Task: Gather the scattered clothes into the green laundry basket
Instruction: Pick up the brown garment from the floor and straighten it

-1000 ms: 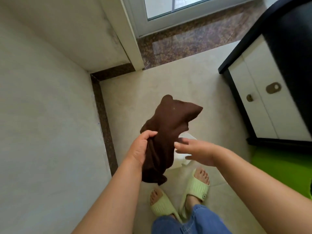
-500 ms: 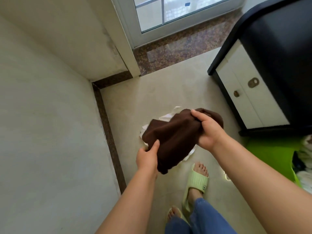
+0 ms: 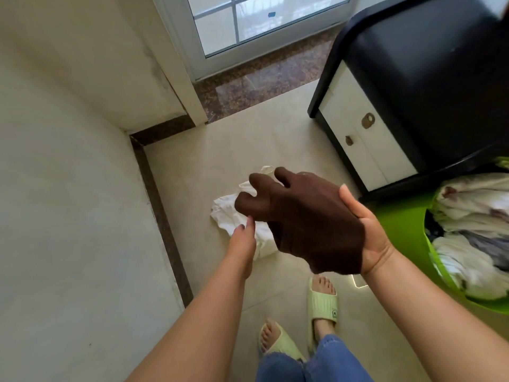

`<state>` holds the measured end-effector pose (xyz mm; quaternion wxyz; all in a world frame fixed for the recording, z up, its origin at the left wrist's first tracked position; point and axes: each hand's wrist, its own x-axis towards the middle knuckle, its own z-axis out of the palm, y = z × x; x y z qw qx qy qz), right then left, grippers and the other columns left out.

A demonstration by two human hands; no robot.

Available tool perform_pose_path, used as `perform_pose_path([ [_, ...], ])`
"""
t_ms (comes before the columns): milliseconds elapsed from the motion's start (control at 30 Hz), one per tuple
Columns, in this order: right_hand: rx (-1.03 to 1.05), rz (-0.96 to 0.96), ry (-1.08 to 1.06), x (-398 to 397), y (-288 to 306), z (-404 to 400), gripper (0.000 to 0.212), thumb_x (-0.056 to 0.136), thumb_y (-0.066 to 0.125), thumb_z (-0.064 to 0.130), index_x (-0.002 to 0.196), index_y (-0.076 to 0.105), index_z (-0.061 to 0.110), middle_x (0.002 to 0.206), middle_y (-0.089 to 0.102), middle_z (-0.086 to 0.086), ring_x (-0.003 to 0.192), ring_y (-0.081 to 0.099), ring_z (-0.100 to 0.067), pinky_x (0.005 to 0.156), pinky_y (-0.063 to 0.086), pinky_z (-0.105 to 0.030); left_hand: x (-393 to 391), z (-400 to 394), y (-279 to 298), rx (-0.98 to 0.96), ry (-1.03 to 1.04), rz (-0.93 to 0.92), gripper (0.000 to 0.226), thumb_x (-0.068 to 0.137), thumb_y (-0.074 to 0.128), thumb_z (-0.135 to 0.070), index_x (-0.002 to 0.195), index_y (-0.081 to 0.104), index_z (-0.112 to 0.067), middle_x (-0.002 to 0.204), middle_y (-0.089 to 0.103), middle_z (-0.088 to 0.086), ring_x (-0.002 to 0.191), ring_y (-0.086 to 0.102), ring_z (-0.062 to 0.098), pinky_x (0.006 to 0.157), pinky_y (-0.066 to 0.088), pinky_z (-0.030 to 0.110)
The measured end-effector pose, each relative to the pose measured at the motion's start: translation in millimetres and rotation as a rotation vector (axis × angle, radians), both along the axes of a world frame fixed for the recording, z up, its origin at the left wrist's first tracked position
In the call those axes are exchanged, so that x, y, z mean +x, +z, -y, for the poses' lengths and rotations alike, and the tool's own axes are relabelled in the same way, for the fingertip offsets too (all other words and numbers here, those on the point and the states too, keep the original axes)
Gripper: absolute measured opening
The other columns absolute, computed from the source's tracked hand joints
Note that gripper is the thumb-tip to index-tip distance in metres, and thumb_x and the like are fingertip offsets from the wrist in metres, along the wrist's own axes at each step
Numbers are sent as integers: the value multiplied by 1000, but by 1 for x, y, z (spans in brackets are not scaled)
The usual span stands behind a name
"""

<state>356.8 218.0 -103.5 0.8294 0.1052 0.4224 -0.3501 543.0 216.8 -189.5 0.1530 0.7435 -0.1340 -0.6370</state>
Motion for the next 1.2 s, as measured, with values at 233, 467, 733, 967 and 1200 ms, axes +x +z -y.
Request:
perform_pose_path([
  [233,-179,12,-38,-41,25,-1,43,93,55,42,110,71,6,91,67,12,81,65,2,74,50,-10,-18,11,-6,-248,312,74,78,87,25,-75,142,42,-23,131,57,-4,119,53,16,97,39,34],
  [467,-100,-266,-60,-130,17,-36,46,86,57,43,110,71,7,106,72,-14,96,70,-27,85,58,-41,-56,6,17,-55,-235,-369,52,91,54,-51,123,60,-10,124,67,10,116,63,26,105,44,44],
  [733,49,-1167,596,-272,28,-93,66,59,84,54,103,67,8,112,68,-12,96,64,-27,92,50,-38,-187,5,75,-247,-296,-37,67,87,68,-23,146,36,-28,145,45,12,120,55,31,97,50,45],
  [967,-107,-965,1209,-371,69,-114,71,69,82,43,133,49,42,131,49,9,121,50,-19,99,44,-31,-284,15,141,-260,-1897,378,69,68,71,-66,130,51,-45,134,41,-2,118,47,23,101,46,37],
  [1200,10,-1640,1019,-435,67,-99,23,85,55,18,103,68,23,107,66,-9,90,62,-29,67,47,-29,-376,14,151,-719,-1836,858,31,91,56,-46,110,68,-24,98,47,-1,85,51,16,67,48,29],
])
